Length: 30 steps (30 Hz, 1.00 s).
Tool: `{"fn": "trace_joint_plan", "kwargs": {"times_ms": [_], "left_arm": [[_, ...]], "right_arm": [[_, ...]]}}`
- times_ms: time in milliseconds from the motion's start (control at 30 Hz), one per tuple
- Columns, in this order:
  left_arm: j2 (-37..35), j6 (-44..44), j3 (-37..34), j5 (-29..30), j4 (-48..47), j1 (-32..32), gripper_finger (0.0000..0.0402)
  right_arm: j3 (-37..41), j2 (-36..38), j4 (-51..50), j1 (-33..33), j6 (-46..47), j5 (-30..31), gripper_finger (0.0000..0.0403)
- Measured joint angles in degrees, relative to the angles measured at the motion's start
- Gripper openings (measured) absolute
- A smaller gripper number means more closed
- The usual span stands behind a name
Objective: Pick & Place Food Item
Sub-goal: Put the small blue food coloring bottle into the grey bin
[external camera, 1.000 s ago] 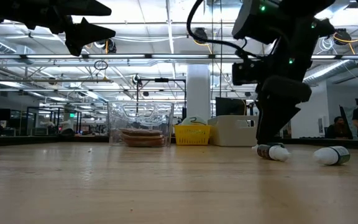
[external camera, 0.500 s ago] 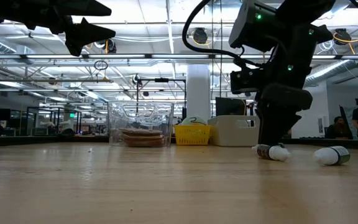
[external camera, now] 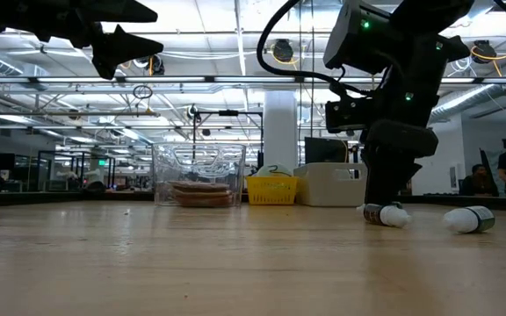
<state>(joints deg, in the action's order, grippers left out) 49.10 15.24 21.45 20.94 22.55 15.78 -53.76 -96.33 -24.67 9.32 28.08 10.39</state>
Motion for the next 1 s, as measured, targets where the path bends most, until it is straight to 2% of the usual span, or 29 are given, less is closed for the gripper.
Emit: {"fn": "trace_joint_plan", "kwargs": {"times_ms": [600,1000], "left_arm": [[0.0,0.01,0.0,0.0,0.0,0.0,0.0253],[0.0,0.01,0.0,0.01,0.0,0.01,0.0253]], "right_arm": [[0.02,0.07,0.0,-1.18,-0.76,-0.09,0.0062],[0.02,1.06,-0.5,-1.16,-1.42,-0.15,0.0067]]}}
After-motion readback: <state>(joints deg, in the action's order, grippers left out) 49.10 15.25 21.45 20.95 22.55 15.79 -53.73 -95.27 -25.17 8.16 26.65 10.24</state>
